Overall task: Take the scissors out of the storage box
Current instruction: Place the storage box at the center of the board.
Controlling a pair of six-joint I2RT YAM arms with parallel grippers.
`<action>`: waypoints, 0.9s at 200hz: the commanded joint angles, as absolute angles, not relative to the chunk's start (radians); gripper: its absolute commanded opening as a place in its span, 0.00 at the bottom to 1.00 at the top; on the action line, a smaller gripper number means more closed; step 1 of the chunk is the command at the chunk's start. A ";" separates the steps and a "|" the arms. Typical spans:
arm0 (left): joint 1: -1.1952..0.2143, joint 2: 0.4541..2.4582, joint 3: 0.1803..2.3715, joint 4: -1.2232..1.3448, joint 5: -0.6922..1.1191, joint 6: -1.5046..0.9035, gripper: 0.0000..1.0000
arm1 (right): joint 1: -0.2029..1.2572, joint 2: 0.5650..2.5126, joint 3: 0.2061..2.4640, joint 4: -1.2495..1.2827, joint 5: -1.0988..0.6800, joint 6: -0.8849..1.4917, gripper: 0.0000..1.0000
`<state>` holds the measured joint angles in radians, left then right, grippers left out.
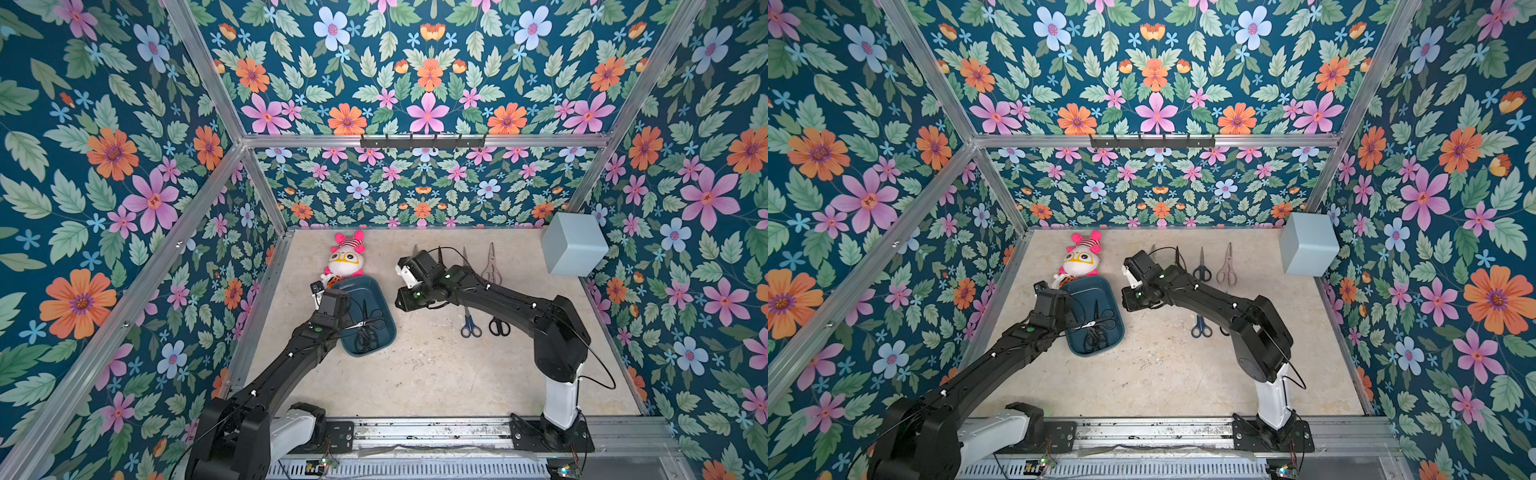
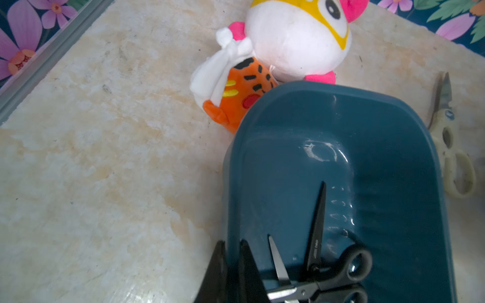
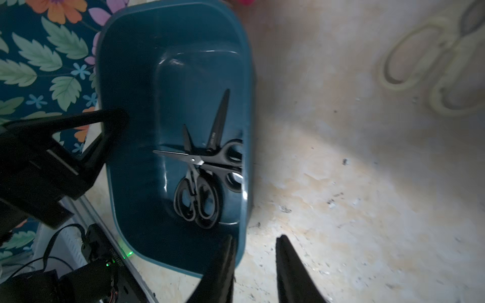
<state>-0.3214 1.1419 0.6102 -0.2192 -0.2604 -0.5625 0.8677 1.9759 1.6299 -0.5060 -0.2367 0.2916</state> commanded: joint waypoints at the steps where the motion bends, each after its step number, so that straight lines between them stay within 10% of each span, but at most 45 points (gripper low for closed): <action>1: -0.317 1.165 0.634 -0.252 -0.212 -0.487 0.00 | 0.890 2.034 1.696 -0.546 -0.266 0.241 0.31; 180: -0.313 1.258 0.690 -0.336 0.185 -0.222 0.00 | 0.878 1.919 1.582 -0.621 -0.155 0.176 0.30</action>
